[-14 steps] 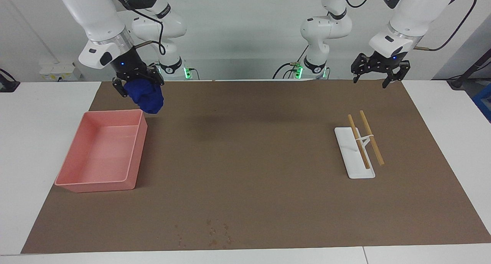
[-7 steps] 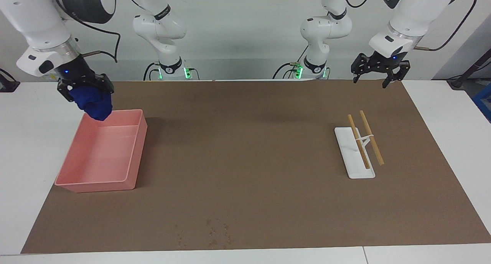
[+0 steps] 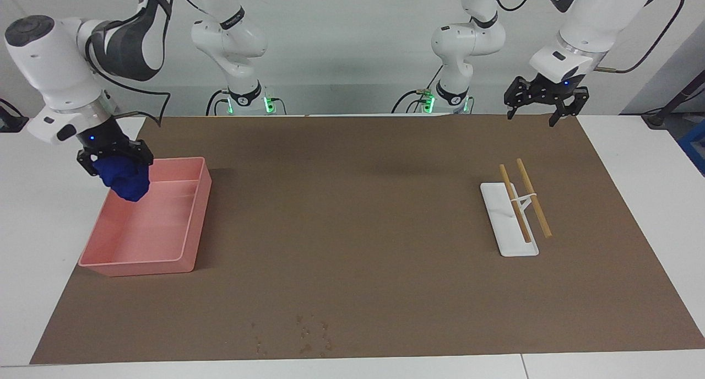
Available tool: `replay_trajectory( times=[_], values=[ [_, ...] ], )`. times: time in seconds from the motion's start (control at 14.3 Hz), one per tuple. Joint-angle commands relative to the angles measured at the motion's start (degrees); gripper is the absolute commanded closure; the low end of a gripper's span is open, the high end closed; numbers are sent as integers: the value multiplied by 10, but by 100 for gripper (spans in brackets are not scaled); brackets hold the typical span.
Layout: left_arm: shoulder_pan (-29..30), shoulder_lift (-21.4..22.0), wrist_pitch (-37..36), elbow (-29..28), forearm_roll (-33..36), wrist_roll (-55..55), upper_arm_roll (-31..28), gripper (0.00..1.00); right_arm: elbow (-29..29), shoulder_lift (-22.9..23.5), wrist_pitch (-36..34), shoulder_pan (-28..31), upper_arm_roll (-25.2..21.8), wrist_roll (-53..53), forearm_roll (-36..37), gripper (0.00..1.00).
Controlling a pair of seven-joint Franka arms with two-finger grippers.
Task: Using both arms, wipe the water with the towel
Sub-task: 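Lower the towel into the bin and open the right gripper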
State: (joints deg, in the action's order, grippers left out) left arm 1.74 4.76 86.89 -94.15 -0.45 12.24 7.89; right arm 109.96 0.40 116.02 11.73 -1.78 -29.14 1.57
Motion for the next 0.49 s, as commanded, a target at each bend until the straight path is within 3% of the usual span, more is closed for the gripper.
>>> replay_trajectory(
  times=[0.0, 0.07, 0.14, 0.21, 0.42],
  values=[
    [-2, 13, 5, -13, 11, 4, -2, 0, 7, 1, 12, 9, 8, -7, 13, 100],
    [-2, 13, 5, -13, 11, 4, -2, 0, 7, 2, 13, 5, 8, -4, 13, 90],
    [-2, 13, 5, -13, 11, 4, -2, 0, 6, 2, 14, 3, 9, -4, 13, 55],
    [-2, 13, 5, -13, 11, 4, -2, 0, 6, 2, 15, 3, 9, -5, 13, 1],
    [-2, 13, 5, -13, 11, 4, -2, 0, 4, 3, 13, 2, 11, -4, 12, 0]
  ],
)
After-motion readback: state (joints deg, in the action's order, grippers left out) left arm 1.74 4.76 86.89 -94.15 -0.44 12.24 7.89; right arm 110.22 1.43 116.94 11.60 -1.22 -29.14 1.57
